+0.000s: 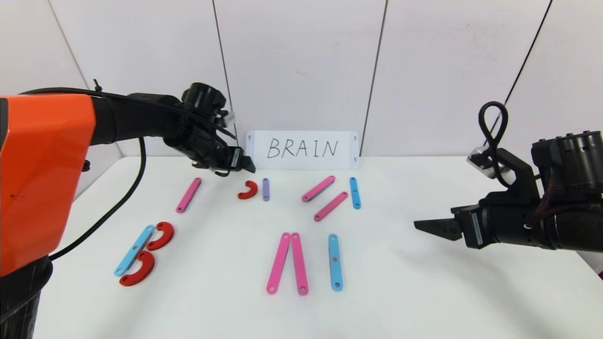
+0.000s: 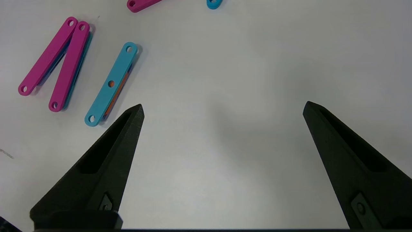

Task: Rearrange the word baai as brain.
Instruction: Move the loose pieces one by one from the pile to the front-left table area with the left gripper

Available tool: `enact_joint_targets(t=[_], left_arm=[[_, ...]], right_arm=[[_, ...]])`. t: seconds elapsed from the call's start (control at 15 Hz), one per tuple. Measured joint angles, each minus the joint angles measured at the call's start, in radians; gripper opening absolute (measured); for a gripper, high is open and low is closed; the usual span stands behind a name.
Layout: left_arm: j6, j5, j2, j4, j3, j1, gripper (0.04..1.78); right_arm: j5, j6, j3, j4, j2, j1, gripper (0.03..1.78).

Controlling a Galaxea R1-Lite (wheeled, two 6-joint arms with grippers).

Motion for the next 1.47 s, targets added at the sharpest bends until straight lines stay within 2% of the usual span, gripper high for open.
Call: enact_joint_targets(t=[0.73,1.2,1.47], left_arm=[[0.075,0.021,-0.020,0.182,0.014,0.220,1.74],[0.088,0.021,0.064,0.160,-0.001,0.249,1.74],[0.094,0.024,0.114,0.088,-0.003,0.248,1.74]], right_arm=[[-0.003,0.001,-0.002,-0.023,0.049,0.000,1.73],[-0.004,-0.001,-0.003,-0.024,0.066,0.000,1.73],[-0.005,-0.001,0.000,-0.040,0.076,0.000,1.73]])
